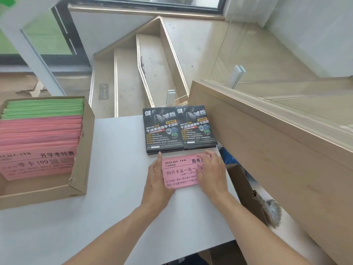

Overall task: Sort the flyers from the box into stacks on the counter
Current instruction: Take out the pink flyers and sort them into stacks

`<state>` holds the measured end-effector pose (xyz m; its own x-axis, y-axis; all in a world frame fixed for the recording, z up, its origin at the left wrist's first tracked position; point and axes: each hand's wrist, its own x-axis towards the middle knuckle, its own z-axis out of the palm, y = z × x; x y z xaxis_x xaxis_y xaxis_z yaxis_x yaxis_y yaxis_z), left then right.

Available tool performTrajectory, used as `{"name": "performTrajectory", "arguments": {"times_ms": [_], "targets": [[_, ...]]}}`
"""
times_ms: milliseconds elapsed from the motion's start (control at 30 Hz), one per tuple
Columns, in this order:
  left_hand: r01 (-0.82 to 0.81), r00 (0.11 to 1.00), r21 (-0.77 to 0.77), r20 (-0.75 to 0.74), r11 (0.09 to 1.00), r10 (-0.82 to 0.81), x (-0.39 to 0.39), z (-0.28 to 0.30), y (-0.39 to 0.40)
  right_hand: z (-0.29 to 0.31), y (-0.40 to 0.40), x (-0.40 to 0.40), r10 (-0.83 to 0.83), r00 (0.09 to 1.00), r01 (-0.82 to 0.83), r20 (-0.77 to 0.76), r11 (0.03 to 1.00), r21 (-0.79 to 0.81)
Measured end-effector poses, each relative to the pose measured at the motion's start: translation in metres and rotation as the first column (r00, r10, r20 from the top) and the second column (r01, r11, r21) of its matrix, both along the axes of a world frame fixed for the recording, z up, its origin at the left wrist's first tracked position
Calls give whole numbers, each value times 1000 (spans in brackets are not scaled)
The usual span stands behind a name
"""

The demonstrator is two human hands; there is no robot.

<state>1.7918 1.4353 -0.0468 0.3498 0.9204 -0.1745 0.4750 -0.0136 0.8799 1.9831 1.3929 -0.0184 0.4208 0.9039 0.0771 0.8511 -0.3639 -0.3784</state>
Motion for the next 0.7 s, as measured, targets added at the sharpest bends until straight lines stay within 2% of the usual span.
{"name": "performTrajectory", "arguments": {"times_ms": [167, 267, 400, 700], "targets": [[-24, 999, 78, -36, 997, 27, 7, 3, -11, -14, -41, -12, -103, 994, 92, -47, 976, -196], [-37, 996, 93, -74, 995, 44, 14, 3, -12, -15, -36, 3, -113, 990, 98, -89, 982, -163], [-59, 998, 80, 8, 995, 58, 26, -1, -5, -13, -23, 19, -99, 990, 82, -100, 984, -158], [-91, 995, 38, 37, 995, 90, 38, -6, -2, -13, -16, 34, -67, 992, 48, -110, 985, -165]]}}
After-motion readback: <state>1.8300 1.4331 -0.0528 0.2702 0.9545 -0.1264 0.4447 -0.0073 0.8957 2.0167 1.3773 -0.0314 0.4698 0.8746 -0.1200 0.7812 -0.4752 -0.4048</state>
